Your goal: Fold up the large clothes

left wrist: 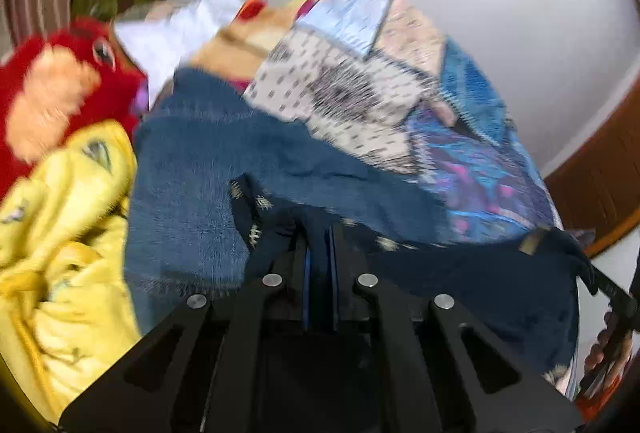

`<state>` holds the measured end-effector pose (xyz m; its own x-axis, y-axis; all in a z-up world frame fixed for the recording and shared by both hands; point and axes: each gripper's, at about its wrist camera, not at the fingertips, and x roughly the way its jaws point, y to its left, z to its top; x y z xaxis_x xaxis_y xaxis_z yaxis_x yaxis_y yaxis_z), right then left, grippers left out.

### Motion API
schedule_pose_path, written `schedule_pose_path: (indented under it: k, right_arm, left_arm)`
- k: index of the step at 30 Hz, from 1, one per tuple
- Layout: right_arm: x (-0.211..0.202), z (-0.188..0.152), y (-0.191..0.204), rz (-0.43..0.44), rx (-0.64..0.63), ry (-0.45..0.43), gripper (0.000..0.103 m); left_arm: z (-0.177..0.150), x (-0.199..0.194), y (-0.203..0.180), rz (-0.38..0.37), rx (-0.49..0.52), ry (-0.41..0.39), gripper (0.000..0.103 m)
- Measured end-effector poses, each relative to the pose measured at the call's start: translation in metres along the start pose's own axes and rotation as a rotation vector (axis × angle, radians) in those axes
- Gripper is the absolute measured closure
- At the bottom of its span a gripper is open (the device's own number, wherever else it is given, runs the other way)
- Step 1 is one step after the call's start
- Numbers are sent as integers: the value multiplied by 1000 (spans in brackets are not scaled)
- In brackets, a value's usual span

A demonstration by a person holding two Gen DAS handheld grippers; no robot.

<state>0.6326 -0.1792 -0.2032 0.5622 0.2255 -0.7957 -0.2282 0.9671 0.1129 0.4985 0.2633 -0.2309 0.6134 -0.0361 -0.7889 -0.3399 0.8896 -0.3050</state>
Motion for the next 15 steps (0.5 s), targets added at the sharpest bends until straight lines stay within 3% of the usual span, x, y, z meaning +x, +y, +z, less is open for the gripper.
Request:
schedule_pose_path:
  k: [3, 7, 11, 12, 13, 15]
  right_arm:
    - [9, 5, -17, -141, -15, -16, 96]
    - [-11, 5, -42, -108, -6, -19, 95]
    - [-55, -7, -32, -68, -99, -76, 95]
    - [-68, -12, -24, -63, -133, -92, 95]
    - [-74, -15, -18, -54, -152, -99, 95]
    - [-88, -23, -3, -10, -191, -98, 95]
  left_arm:
    - [-4, 22, 7, 8, -3, 34, 96]
    - [-3, 16, -12, 71, 151, 49, 95]
    - [-5, -15, -42, 156, 336, 30, 86]
    - [-5, -25, -45, 161, 350, 12, 70]
    - [-5, -41, -49, 163, 357, -26, 45]
    - [-6, -66, -51, 159, 342, -98, 15]
